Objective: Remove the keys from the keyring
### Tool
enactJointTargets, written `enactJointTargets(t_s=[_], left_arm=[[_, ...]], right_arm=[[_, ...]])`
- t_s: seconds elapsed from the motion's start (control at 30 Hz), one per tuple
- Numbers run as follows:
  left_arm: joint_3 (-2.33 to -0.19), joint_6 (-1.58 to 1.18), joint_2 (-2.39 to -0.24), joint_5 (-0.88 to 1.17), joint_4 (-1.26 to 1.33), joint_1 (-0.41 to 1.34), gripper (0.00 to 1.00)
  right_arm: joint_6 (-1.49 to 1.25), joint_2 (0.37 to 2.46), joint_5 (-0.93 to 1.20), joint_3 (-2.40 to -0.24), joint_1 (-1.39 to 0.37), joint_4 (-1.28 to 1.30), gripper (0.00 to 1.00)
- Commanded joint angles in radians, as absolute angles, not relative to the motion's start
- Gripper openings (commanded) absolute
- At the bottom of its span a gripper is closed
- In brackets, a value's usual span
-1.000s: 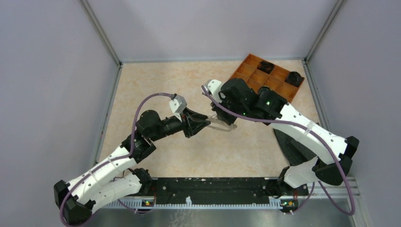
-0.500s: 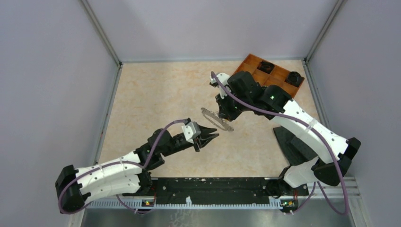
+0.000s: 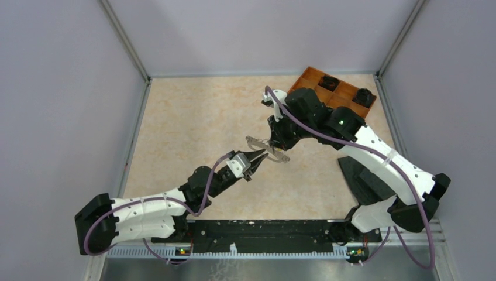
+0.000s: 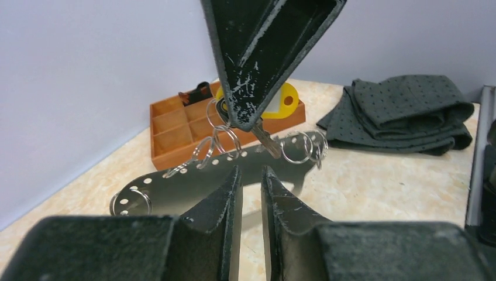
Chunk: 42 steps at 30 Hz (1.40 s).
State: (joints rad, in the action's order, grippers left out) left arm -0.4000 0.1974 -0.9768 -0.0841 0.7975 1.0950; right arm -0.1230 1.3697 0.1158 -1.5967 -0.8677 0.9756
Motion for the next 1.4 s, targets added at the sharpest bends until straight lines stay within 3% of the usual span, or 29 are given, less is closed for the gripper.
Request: enactJointTargets(t_s=[0.0,1.37], left_arm=[[-0.380,0.235,-0.994,-0.108,0.968,1.104,0.23],[-0.403,0.261,-1.093,-0.166,1.112,1.121,0.24]], right_arm=[[-0.140,1.327,0.131,-1.595,-0.865,0.925,0.00],[-0.164,1.312,0.158,-1.571,-0.866,0.908,0.00]])
